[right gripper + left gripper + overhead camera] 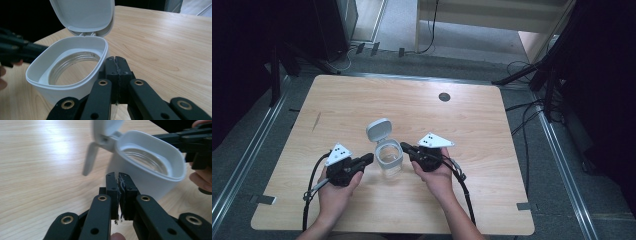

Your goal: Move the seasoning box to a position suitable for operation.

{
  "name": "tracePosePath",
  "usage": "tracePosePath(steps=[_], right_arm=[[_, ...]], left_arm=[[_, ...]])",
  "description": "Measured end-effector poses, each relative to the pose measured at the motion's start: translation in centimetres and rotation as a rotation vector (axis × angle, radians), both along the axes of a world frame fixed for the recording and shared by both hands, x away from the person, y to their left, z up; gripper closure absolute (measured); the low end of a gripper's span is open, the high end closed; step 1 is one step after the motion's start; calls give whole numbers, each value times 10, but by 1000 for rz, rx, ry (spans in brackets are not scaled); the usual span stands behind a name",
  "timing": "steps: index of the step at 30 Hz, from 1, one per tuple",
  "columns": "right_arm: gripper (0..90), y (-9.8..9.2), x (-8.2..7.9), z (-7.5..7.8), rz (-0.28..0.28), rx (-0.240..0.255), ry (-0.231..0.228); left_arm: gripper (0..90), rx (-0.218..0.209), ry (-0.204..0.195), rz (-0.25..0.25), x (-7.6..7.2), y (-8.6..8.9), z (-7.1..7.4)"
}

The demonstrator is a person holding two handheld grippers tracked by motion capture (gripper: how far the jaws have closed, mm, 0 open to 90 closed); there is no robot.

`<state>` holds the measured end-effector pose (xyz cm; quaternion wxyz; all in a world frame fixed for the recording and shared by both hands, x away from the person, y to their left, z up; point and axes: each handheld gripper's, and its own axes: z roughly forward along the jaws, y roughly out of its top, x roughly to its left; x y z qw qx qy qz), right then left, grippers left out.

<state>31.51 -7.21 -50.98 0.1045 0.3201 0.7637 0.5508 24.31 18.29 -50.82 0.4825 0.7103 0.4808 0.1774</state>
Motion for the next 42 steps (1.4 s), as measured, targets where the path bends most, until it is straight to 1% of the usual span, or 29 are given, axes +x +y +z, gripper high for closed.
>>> tracePosePath(steps=[1, 2, 4, 11, 13, 16, 17, 19, 21, 22, 23, 24, 25, 26, 27, 28, 29, 30, 32, 33, 34, 35, 36, 37, 38, 39, 40, 41, 42], right_arm=[[900, 0, -4, -1, -25, -1, 8], [900, 0, -4, -1, -25, -1, 8], [900, -1, -9, -3, -43, -7, 25], [900, -7, -20, -5, -88, -24, 30], [900, -10, -26, -5, -99, -17, 39], [900, -12, -29, -6, -106, -14, 40], [900, -14, -32, -6, -110, 0, 60], [900, -15, -32, -6, -111, 5, 66], [900, -17, -32, -7, -110, 15, 73], [900, -18, -32, -7, -109, 15, 72], [900, -18, -31, -7, -108, 11, 68], [900, -18, -31, -7, -112, 5, 63], [900, -18, -30, -7, -114, 0, 55], [900, -18, -30, -7, -114, 0, 55], [900, -19, -30, -6, -121, -4, 55], [900, -22, -27, -5, -133, -9, 45], [900, -24, -25, -5, -143, -10, 44], [900, -27, -23, -4, -156, -8, 44], [900, -32, -18, -2, -178, 1, 49], [900, -34, -16, -1, -185, 4, 48], [900, -36, -14, -1, -193, 7, 51], [900, -37, -11, 0, -196, 6, 48], [900, -39, -9, 2, -199, 5, 43], [900, -40, -7, 3, -203, 3, 43], [900, -41, -4, 4, -206, 6, 40], [900, -41, -2, 6, -210, 4, 39], [900, -42, 1, 7, -214, 0, 36], [900, -42, 4, 9, -218, 1, 33], [900, -42, 6, 11, -221, 3, 34]], left_arm=[[885, -12, 5, 8, 2, -1, -1], [886, -12, 5, 8, 2, -1, -1], [888, -14, 4, 19, 3, -3, -2], [887, -15, 1, 16, 11, -10, -1], [889, -12, 2, 15, 16, -13, -1], [895, -9, 3, 14, 18, -15, -1], [898, -11, 0, 15, 19, -16, -1], [896, -15, 0, 15, 19, -17, -1], [857, -16, -5, 19, 19, -16, -2], [801, -16, -5, 19, 19, -16, -2], [716, -31, -34, 38, 19, -10, -3], [630, -35, -54, 40, 18, -6, -4], [561, -35, -54, 40, 18, -6, -4], [561, -28, -80, 52, 16, -1, -5], [493, -11, -98, 75, 13, 5, -7], [392, 12, -106, 119, 8, 19, -13], [323, 12, -106, 119, 8, 19, -13], [247, 12, -85, 157, 4, 38, -20], [147, -15, -57, 157, -1, 59, -26], [126, -13, -53, 150, -4, 70, -28], [126, -13, -53, 150, -4, 70, -28], [126, -3, -53, 155, -8, 81, -29], [127, -10, -38, 181, -16, 103, -31], [128, -10, -38, 181, -16, 103, -31], [132, -17, -34, 201, -20, 113, -32], [133, -28, -35, 238, -27, 130, -33], [133, -25, -36, 253, -30, 136, -33], [133, -25, -36, 253, -30, 136, -33], [133, -8, -41, 265, -34, 143, -34]])
